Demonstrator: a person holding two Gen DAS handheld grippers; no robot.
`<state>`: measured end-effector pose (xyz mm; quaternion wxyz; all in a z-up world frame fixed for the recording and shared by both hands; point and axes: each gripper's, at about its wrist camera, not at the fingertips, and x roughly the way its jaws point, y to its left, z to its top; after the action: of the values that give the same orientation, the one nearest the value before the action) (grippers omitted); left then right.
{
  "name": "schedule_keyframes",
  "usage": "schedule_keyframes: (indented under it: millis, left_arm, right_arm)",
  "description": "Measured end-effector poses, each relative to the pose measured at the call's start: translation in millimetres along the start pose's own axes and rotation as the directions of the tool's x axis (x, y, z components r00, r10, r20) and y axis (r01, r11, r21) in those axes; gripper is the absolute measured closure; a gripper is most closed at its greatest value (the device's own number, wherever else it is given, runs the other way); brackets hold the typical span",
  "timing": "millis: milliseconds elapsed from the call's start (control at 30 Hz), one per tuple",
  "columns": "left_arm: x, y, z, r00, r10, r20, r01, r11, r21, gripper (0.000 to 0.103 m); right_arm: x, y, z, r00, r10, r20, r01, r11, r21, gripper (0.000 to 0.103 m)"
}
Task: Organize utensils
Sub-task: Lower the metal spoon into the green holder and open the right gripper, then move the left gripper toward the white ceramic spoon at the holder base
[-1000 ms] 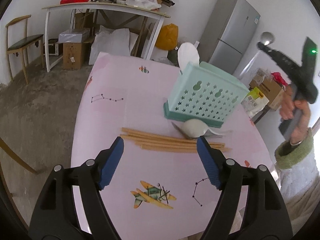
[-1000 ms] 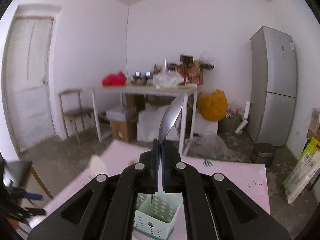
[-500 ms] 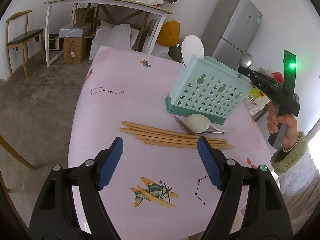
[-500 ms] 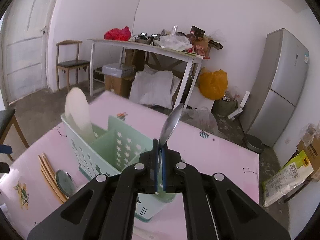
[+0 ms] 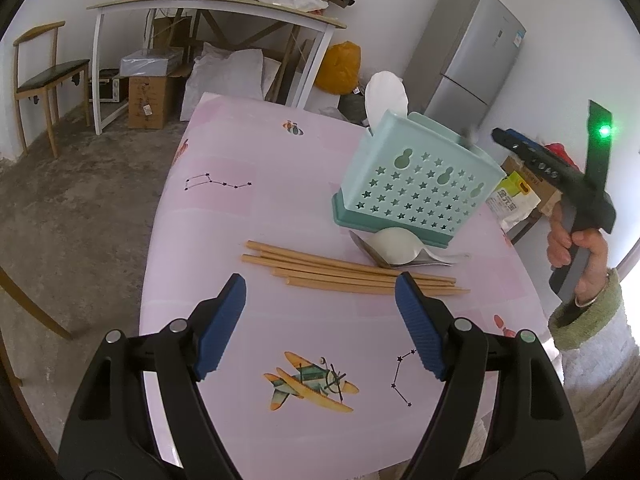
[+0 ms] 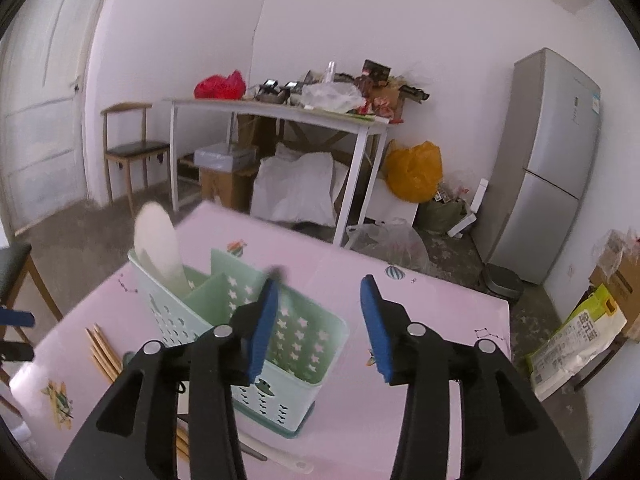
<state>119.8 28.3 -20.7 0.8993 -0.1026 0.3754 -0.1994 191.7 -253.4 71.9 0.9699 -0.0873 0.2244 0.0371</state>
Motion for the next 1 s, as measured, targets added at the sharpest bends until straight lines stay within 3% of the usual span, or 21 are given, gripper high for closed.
schedule_keyframes:
  millis: [167,467,700,833,1000]
  left_arm:
    - [-1,1,0,1.000,0.002,-0.002,-0.002,1.000,-0.002,0.030]
    - [0,0,0,1.000,0.000,-0.005,0.000,1.000,-0.004,0.030]
    - [4,-6,-3,1.000,0.008,-0.023,-0.008,1.000,0.001,0.030]
    - [8,-9,-4,0.999,0.020,-0.033,-0.020,1.000,0.006,0.030]
    - [13,-12,-4,0.998,0.030,-0.051,-0.029,1.000,0.006,0.030]
  right_arm:
    - [-27,-8,-3,0.999,0.010,0.036,-0.012,0.998,0.063,0.054]
    - [-71,-1,-34,0.996,0.079,0.045,-0.086,0.982,0.168,0.032]
    - [-60,28,-86,0.983,0.136,-0.125,-0.108,0.972,0.210,0.019]
    - [-47,46,-118,0.956,0.161,-0.246,-0.101,0.966,0.237,0.017]
    - [-31,68,-150,0.918,0.128,-0.376,-0.051,0.977,0.209,0.016]
